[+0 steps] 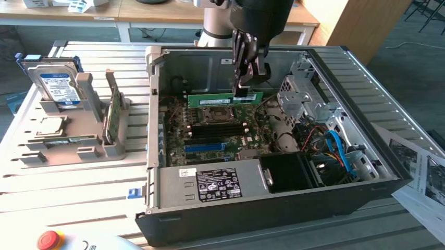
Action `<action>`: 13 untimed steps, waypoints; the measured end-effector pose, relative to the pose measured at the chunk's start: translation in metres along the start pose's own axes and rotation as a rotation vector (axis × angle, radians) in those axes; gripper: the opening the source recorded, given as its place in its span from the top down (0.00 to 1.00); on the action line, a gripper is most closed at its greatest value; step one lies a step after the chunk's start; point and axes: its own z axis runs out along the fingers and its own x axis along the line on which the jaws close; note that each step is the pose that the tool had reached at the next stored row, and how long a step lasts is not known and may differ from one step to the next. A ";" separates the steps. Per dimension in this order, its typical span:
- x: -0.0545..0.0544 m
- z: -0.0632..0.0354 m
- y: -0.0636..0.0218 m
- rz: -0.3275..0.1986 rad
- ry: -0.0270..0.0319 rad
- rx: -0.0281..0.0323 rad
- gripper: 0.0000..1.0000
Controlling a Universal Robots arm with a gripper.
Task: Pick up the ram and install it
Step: 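Pick up the ram and move it above insertion slot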
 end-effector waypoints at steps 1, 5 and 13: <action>0.000 0.0000 0.0000 0.000 0.0000 0.0000 0.88; 0.000 0.0000 -0.0001 0.000 0.0000 0.0000 0.88; -0.004 0.0000 -0.0017 0.000 0.0000 -0.0001 0.88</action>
